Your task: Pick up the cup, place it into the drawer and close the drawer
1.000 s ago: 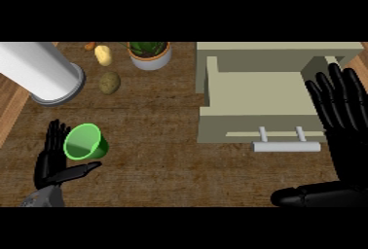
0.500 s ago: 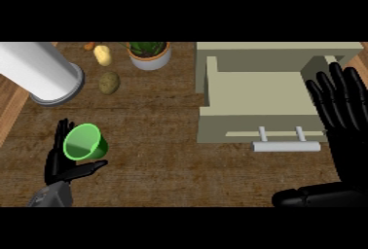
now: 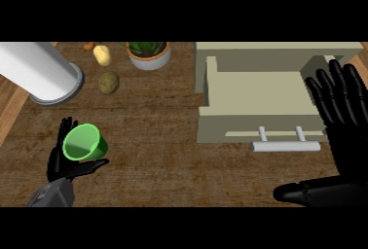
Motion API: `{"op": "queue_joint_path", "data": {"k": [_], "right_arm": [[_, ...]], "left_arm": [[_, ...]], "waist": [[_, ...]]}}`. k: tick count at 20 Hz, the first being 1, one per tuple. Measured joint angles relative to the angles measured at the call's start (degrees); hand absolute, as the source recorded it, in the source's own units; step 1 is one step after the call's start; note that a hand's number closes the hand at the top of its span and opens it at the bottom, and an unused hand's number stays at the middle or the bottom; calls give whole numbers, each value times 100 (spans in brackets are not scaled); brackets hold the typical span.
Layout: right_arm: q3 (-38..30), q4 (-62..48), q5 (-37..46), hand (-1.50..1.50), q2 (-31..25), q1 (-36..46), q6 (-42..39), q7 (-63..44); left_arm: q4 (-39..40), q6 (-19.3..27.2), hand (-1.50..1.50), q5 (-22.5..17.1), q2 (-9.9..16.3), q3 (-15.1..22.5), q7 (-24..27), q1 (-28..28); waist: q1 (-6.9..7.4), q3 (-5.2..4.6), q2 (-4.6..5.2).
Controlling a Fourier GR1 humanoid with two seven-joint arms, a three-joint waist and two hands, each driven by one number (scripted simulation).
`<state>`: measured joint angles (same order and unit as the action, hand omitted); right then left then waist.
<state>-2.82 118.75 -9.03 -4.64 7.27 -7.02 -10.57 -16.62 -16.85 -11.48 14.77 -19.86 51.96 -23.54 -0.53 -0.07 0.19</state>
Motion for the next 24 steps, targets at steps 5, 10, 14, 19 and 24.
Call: {"op": "queue_joint_path", "data": {"k": [5, 10, 14, 19, 24], "right_arm": [[53, 140, -2, -150, 5, -163, -40, -16], [0, -11, 5, -150, -8, -128, -66, 97], [-48, 18, -25, -150, -29, -108, -53, 53], [-16, 70, 60, -150, -24, -106, 1, -9], [-58, 84, 2, -150, -58, -118, -48, -6]], "left_arm": [[45, -341, 150, -66, -2, 15, -57, -61], [8, -427, 150, -68, -21, 38, 49, -142], [-114, -211, 150, -15, -111, 72, 272, -131], [-358, 9, 150, -9, -164, 82, 451, -88], [-663, 261, 150, 63, -524, 220, 635, 101]], "waist": [[-20, -4, 4], [-29, -5, 11], [-22, -4, 6], [0, 0, -4], [22, 3, -12]]}}
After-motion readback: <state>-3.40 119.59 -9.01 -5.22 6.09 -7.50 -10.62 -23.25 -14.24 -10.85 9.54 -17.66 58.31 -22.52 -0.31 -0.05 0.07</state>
